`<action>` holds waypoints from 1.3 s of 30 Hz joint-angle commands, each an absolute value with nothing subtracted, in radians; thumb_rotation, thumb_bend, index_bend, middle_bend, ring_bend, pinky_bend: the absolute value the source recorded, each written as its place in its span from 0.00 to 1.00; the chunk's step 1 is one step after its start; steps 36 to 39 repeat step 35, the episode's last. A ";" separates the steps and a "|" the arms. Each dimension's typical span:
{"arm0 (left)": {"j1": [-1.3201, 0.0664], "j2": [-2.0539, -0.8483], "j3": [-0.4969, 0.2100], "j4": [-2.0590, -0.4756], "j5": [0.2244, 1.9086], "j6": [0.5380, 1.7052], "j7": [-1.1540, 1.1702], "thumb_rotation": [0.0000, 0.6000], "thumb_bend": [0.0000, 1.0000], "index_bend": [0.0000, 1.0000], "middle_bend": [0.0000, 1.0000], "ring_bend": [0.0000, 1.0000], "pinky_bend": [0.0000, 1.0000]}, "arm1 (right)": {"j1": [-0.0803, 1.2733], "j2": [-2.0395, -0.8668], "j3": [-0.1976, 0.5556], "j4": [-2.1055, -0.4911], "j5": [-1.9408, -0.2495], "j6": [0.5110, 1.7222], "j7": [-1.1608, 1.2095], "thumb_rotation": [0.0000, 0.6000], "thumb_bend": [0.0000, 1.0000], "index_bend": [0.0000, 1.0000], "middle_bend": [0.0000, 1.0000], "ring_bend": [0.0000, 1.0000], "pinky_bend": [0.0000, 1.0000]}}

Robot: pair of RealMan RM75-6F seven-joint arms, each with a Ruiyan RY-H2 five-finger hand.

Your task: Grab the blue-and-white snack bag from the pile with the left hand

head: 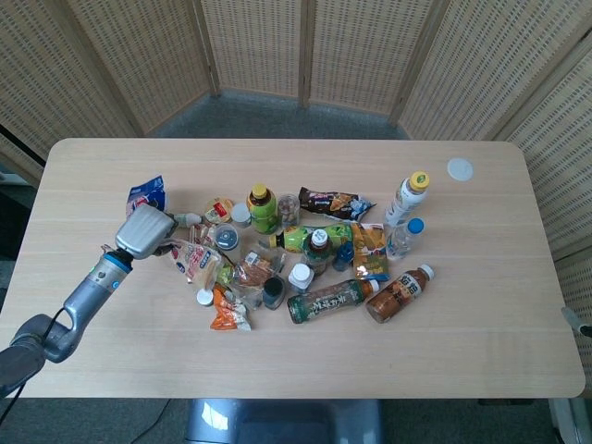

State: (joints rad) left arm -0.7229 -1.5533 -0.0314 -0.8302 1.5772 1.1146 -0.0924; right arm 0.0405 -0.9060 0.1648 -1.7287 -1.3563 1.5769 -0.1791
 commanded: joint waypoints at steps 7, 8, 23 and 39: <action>-0.669 -1.335 -0.127 -1.081 1.520 1.254 -0.164 1.00 0.13 0.76 0.72 0.87 0.51 | 0.059 -0.930 0.165 -1.709 -1.361 1.552 -0.172 0.85 0.03 0.00 0.00 0.00 0.00; -0.667 -1.314 -0.139 -1.104 1.516 1.267 -0.165 1.00 0.13 0.76 0.72 0.87 0.51 | 0.061 -0.933 0.165 -1.707 -1.361 1.550 -0.171 0.85 0.03 0.00 0.00 0.00 0.00; -0.646 -1.082 -0.279 -1.380 1.444 1.349 -0.165 1.00 0.12 0.73 0.69 0.84 0.48 | 0.082 -0.965 0.166 -1.680 -1.371 1.526 -0.156 0.85 0.03 0.00 0.00 0.00 0.00; -0.646 -1.056 -0.305 -1.421 1.438 1.356 -0.162 1.00 0.12 0.73 0.69 0.84 0.47 | 0.085 -0.968 0.168 -1.682 -1.372 1.527 -0.156 0.86 0.03 0.00 0.00 0.00 0.00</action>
